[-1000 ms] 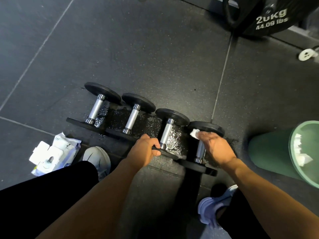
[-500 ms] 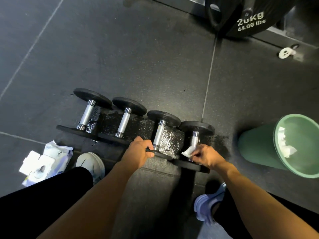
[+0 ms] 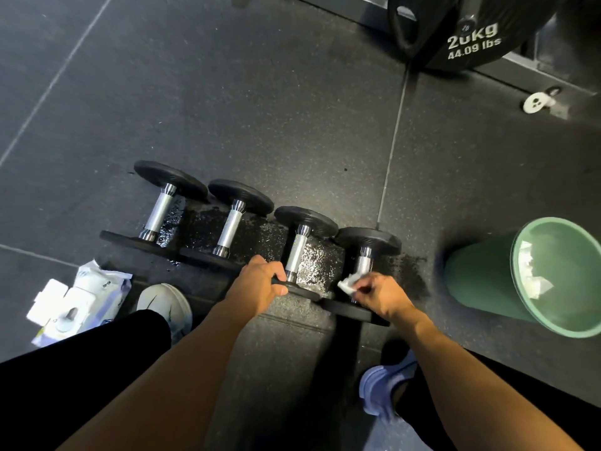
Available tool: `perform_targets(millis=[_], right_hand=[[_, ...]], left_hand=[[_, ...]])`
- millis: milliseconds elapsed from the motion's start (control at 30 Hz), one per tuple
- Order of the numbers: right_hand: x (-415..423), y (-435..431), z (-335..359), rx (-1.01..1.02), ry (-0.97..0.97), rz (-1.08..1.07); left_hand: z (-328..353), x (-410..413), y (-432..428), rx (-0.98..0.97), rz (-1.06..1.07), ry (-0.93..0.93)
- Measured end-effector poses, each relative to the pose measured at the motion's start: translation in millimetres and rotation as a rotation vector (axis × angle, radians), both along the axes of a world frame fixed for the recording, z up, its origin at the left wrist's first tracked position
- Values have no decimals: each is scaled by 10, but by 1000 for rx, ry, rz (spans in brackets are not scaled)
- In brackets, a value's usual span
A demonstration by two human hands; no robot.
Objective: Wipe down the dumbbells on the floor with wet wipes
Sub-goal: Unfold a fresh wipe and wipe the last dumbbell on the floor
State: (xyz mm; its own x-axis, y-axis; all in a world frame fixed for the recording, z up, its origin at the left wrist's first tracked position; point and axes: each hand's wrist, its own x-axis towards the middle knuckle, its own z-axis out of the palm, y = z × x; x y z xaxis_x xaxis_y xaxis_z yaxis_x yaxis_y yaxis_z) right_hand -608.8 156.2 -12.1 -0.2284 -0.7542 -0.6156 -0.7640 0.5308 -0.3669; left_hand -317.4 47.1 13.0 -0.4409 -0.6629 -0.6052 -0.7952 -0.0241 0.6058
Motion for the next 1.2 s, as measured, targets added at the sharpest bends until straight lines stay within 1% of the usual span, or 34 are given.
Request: perform_targets(millis=[100,133,167,200,233,300,333,367,433,467,533,600,633,700,733,767,833,867,900,933,967,1000,1067,1100,1133,1200], right_hand=[[-39,-91,90,234,-100,-34],[-57,-145,113,275,-138,-37],[-63,-201,163,281,-131,7],[-48,-259,218,233,-92,48],[-54,-309,233,137,-30,52],[-91,-366,185,-137,99,-26],[-86,-383,171,-227,160,-70],[-62,-385,151,-249,217,-79],[18,-320,73,-169,273,-25],[62,-275,49,-128,244,-9],[153,-191,93,-10,109,42],[193,-145,165,133,-6,109],[208,-167,216,184,-26,134],[267,-308,323,208,-25,147],[333,-416,385,178,-34,143],[423,-536,445,97,-42,135],[652,-806,503,-159,-16,163],[799,-950,501,-274,-14,200],[965,-1091,491,-348,-20,245],[1139,-1230,472,-398,-29,290],[1315,-1363,439,-429,-23,332],[1475,-1486,395,-457,-10,370],[1744,-1711,343,-462,26,426],[1856,-1822,316,-439,55,451],[1955,-1922,282,-402,96,470],[2092,-2058,198,-319,172,476]], left_hand=[[22,3,11,-5,7,3],[14,9,16,-13,9,14],[13,14,23,-15,9,18],[16,13,28,-15,15,20],[32,11,28,-9,28,19],[40,5,31,11,57,24],[56,3,29,13,57,24],[77,7,25,10,49,20],[88,15,31,19,52,28],[100,20,27,30,53,21],[201,-8,-2,46,5,-32],[335,-28,-91,50,-107,-109],[427,-22,-152,53,-178,-144],[596,19,-310,39,-257,-205],[676,59,-416,5,-241,-259],[740,106,-528,-46,-188,-342],[780,275,-710,-115,5,-528],[784,393,-752,-87,82,-594],[734,516,-756,-23,144,-617],[657,640,-727,65,216,-593],[541,749,-673,163,298,-526],[445,814,-609,271,420,-418],[311,812,-487,527,775,-158],[237,767,-462,609,926,-80],[176,721,-464,654,1014,-36],[116,624,-487,669,1069,-17]])
